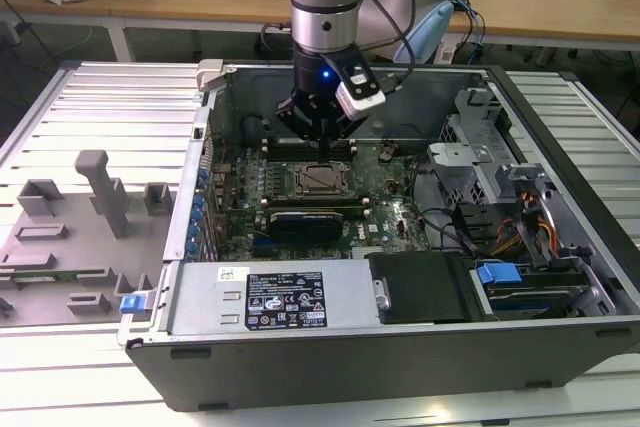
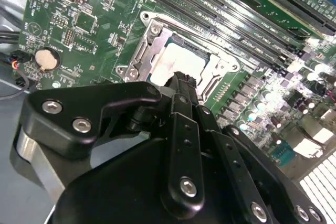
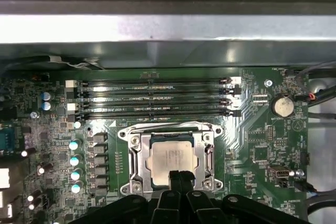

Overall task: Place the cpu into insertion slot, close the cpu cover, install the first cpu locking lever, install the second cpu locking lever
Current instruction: 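Install the second cpu locking lever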

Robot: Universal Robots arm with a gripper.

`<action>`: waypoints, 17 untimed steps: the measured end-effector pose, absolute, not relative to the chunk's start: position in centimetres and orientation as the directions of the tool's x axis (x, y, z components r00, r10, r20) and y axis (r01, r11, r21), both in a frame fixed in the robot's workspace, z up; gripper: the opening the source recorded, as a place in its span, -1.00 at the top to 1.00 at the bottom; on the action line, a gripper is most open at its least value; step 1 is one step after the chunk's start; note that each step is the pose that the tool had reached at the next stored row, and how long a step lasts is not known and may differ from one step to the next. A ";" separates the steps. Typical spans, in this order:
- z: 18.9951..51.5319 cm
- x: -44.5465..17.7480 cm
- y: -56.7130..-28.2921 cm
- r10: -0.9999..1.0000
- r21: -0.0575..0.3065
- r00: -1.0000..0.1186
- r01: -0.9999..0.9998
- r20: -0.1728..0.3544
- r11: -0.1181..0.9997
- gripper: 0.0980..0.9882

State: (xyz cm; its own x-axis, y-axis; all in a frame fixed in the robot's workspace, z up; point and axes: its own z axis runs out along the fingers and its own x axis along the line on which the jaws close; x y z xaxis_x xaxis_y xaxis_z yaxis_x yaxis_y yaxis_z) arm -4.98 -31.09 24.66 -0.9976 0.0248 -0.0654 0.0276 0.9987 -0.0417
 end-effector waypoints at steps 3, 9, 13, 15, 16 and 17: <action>24.7 -5.0 -31.1 0.025 -0.042 -0.998 0.027 -0.065 0.999 0.98; 24.7 -5.0 -33.4 0.025 -0.035 -0.998 0.027 -0.065 0.999 0.98; 24.7 -5.0 -34.9 0.025 -0.031 -0.998 0.027 -0.065 0.999 0.98; 24.7 -5.0 -35.6 0.026 -0.029 -0.998 0.028 -0.065 0.999 0.98; 24.7 -5.0 -36.0 0.026 -0.027 -0.998 0.028 -0.065 0.999 0.98; 24.7 -5.0 -36.6 0.026 -0.026 -0.998 0.028 -0.065 0.999 0.98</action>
State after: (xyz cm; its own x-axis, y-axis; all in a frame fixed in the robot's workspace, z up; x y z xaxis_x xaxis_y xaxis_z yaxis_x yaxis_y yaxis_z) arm -4.98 -36.57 24.68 -0.9976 0.0258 -0.0649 0.0275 0.9993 -0.0255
